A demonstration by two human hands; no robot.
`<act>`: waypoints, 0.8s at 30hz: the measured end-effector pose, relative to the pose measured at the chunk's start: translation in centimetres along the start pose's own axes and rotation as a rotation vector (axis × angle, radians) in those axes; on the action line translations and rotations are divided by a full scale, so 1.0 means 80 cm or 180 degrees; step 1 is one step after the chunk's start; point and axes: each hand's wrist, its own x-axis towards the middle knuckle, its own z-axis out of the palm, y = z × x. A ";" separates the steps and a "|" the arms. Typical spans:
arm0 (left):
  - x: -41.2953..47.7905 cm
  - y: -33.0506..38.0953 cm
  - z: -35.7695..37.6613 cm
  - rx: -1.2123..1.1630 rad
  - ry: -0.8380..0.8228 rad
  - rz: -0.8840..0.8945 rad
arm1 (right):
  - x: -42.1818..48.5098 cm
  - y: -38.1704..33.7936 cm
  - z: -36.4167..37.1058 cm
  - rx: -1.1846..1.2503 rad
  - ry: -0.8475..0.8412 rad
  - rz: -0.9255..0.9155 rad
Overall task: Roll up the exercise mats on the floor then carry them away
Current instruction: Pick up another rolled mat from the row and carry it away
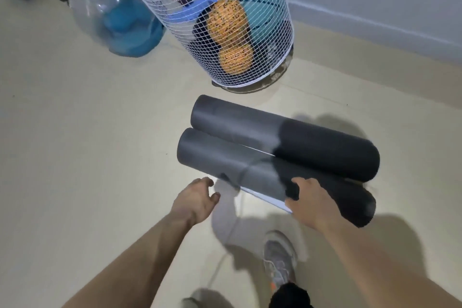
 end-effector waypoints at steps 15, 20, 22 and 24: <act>0.076 -0.027 0.065 0.1362 0.0112 0.1585 | -0.019 0.107 0.149 0.1037 0.1099 0.1324; 0.123 -0.033 0.064 0.1662 0.1052 0.1710 | 0.032 0.129 0.163 0.0768 0.1723 0.1328; 0.149 -0.030 0.063 0.1579 0.1282 0.1593 | 0.054 0.142 0.166 0.0964 0.2044 0.1379; 0.173 -0.027 0.060 0.1337 0.1455 0.1215 | 0.074 0.157 0.166 0.1131 0.2629 0.1452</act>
